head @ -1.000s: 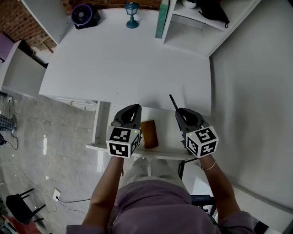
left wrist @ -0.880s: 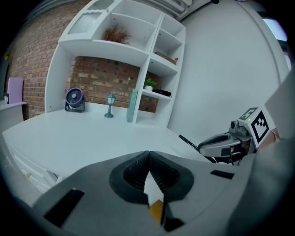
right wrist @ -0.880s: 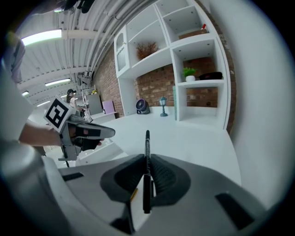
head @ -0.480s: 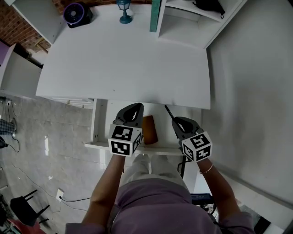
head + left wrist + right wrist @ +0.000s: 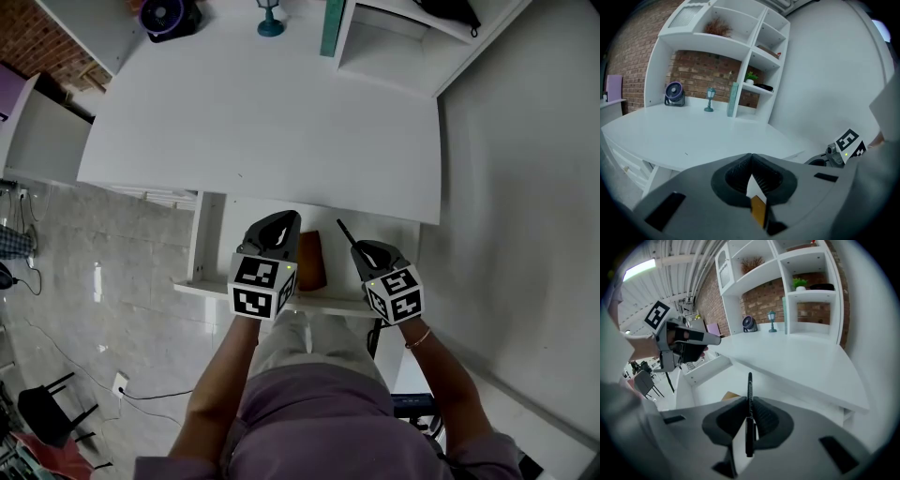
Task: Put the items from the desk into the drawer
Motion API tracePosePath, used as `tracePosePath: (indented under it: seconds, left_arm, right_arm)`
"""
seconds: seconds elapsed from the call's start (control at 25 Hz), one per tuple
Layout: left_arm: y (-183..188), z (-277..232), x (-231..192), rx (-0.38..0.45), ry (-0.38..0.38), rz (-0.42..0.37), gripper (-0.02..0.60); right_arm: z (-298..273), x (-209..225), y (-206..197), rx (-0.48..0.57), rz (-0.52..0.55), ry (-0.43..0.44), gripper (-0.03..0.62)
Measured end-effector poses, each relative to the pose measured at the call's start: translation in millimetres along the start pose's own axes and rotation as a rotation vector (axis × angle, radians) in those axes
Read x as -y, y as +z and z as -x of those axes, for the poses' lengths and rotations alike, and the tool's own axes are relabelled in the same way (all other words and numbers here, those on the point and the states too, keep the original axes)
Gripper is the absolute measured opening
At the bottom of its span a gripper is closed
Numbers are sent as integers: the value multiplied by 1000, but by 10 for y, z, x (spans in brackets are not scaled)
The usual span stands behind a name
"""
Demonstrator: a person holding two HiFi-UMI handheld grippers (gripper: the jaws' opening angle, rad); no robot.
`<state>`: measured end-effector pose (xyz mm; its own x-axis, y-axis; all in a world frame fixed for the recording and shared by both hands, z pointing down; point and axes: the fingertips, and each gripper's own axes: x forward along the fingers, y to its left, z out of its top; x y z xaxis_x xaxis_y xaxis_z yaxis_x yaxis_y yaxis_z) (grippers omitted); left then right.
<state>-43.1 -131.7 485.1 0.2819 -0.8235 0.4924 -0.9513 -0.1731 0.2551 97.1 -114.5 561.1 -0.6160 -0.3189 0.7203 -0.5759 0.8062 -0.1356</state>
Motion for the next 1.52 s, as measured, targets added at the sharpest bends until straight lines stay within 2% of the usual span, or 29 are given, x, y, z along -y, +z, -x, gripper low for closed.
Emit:
tracePosePath:
  seconds: [0.88,1.52]
  left_arm:
    - [-239,143,-289,-18,116,73,-2]
    - [-336,269,-497,-19,189,107,-2]
  right_arm:
    - [-588,185,-349,-167,26,1,46]
    - [-969,217,-420,-227,54,-15,46]
